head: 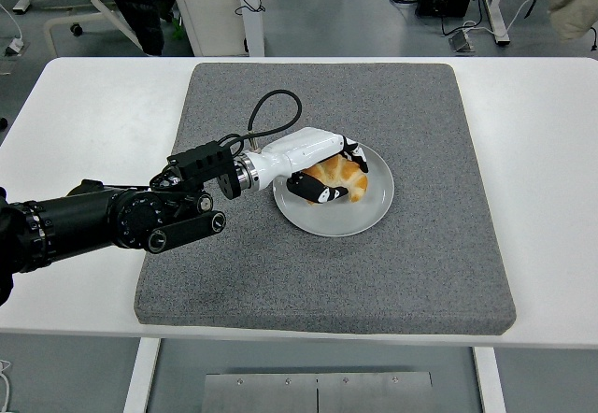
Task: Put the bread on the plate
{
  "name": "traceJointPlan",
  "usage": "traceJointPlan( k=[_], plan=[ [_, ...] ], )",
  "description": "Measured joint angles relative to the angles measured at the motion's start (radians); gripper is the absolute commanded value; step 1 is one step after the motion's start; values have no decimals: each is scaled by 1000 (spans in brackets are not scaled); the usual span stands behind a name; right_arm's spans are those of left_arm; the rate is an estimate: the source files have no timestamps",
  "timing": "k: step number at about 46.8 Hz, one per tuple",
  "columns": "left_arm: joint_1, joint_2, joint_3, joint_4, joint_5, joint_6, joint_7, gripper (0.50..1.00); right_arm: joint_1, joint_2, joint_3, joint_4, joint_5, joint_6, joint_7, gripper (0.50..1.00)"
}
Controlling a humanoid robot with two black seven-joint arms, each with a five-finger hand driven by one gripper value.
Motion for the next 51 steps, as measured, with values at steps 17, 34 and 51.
traceJointPlan(
  k=[17,34,51],
  plan=[
    [24,-4,-17,9,-45,0,1,611,0,0,0,0,0,0,0,1000],
    [31,-3,-18,12,-50,1,1,790,0,0,0,0,0,0,0,1000],
    [37,-3,-19,11,-61,0,0,939,0,0,0,0,0,0,0,1000]
  ],
)
